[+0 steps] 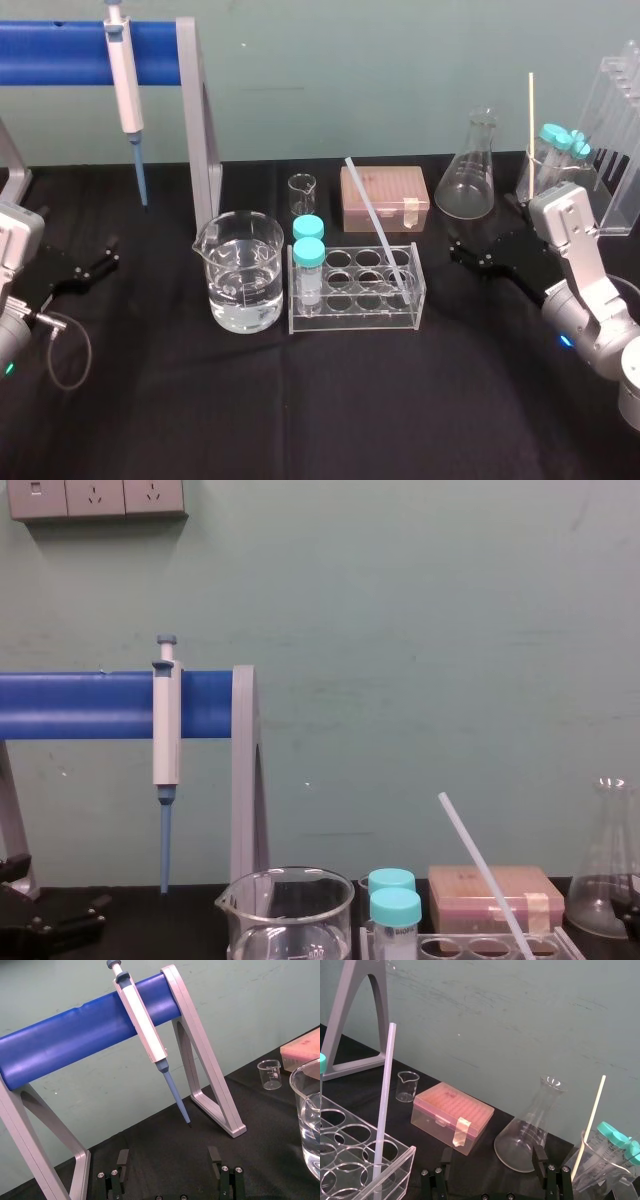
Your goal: Pick up the stirring rod with one hand, then place it down.
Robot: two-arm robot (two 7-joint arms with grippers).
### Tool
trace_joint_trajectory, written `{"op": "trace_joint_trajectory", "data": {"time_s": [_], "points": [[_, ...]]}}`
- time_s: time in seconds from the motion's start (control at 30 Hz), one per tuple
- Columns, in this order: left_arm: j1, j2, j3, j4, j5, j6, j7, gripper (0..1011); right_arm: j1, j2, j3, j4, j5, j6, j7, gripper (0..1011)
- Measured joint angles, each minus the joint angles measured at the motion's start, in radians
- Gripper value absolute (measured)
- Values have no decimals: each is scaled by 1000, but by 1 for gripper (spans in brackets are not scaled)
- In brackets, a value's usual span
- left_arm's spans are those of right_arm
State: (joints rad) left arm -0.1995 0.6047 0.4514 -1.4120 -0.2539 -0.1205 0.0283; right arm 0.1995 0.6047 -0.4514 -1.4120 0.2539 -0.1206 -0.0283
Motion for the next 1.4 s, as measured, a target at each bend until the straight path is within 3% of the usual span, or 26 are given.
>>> {"op": "trace_joint_trajectory", "data": {"time_s": [1.4], "points": [[0, 0, 0, 0, 0, 0, 0, 1000, 0, 0, 0, 0, 0, 0, 0, 1003]]}}
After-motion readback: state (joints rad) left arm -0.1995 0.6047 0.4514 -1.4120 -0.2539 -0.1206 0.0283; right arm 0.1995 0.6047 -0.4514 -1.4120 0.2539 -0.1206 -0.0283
